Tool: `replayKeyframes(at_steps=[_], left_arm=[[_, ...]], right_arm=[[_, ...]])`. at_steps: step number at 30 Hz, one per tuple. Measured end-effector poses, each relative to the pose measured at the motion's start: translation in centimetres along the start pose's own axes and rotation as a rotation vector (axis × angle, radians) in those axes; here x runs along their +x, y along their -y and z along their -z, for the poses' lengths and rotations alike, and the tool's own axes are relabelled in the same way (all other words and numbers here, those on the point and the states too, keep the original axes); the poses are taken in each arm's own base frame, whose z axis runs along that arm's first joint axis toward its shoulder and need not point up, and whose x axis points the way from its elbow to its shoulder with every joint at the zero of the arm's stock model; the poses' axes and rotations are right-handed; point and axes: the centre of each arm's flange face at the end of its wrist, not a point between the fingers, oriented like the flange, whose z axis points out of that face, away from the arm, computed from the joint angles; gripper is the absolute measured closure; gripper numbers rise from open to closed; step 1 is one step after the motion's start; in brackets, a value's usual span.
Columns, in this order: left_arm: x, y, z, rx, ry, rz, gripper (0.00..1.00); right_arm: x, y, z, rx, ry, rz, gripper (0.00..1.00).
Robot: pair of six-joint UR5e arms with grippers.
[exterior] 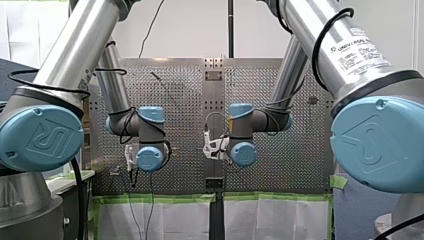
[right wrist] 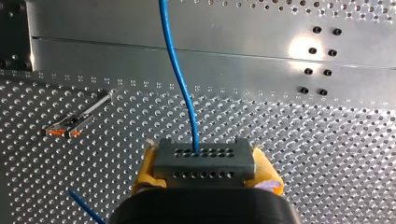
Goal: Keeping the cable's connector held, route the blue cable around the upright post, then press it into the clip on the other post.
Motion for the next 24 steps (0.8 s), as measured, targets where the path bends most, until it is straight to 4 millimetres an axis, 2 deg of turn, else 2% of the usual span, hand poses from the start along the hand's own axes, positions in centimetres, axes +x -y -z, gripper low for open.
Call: replayKeyframes(at_steps=[15,18,24], left_arm=[[0.4,-0.2,0.0,0.000,-0.014,-0.017,1.00],[1.2,-0.6,0.2,-0.002,-0.049,-0.063,1.00],[2.1,-1.1,0.8,-0.002,-0.110,-0.133,1.00]], right_arm=[[-0.1,0.1,0.0,-0.002,0.004,0.005,1.00],[-0.8,0.2,-0.4,-0.017,0.026,0.016,1.00],[-4.3,-0.2,0.3,-0.060,0.136,0.052,1.00]])
